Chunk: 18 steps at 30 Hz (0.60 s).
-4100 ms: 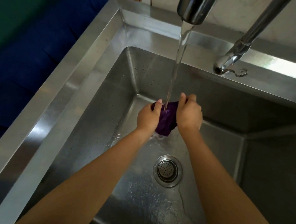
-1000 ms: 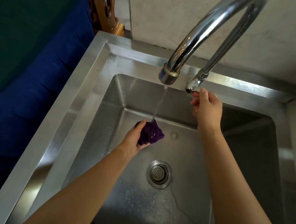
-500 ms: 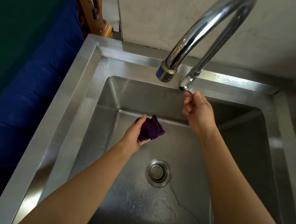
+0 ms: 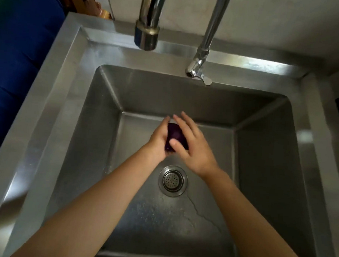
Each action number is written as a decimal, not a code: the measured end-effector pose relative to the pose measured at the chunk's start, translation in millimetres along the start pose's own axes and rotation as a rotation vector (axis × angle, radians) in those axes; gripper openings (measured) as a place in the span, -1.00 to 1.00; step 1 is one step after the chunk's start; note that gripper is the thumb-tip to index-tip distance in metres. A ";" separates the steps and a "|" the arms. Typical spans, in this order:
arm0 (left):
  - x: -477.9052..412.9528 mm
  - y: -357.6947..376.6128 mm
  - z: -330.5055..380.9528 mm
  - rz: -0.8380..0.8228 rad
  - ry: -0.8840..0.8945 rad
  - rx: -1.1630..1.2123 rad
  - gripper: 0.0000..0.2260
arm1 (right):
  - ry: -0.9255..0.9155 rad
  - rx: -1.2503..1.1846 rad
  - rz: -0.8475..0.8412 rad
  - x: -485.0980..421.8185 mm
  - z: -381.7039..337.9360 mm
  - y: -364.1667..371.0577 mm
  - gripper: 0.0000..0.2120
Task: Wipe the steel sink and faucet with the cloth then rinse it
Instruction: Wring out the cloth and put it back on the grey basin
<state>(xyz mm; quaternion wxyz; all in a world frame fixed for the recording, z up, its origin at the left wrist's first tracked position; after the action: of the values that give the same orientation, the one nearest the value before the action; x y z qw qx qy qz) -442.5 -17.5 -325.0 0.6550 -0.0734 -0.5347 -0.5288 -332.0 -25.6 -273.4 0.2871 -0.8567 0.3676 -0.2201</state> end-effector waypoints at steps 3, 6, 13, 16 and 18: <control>1.2 9.8 -20.7 0.021 -0.056 -0.044 -0.69 | -0.018 0.215 0.125 18.2 7.5 7.0 -0.49; 3.3 12.9 -42.9 0.116 -0.056 -0.161 -0.64 | -0.038 0.255 0.256 24.6 24.3 7.2 -0.55; -5.6 15.2 -70.9 0.274 0.162 -0.345 -0.58 | -0.023 0.370 0.408 22.1 52.3 13.9 -0.62; 0.2 20.6 -69.0 0.338 0.282 -0.471 -0.58 | 0.052 0.277 0.386 17.8 59.9 16.0 -0.56; 0.7 22.5 -66.2 0.305 0.273 -0.495 -0.59 | 0.168 0.135 0.326 12.1 62.7 13.9 -0.54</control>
<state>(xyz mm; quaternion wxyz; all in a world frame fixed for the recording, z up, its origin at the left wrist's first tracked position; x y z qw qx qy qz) -383.9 -52.0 -341.5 0.7547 -0.2382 -0.2798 -0.5435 -294.5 -21.9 -326.7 0.3444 -0.7432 0.5085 -0.2654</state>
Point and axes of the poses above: each hand's wrist, its own x-axis away from the middle knuckle, its own y-axis out of the palm, z = x × y, the point moved 2 cm from there along -x, towards the middle knuckle, and after that the axes turned 10 degrees about -z, right-handed, at the moved point
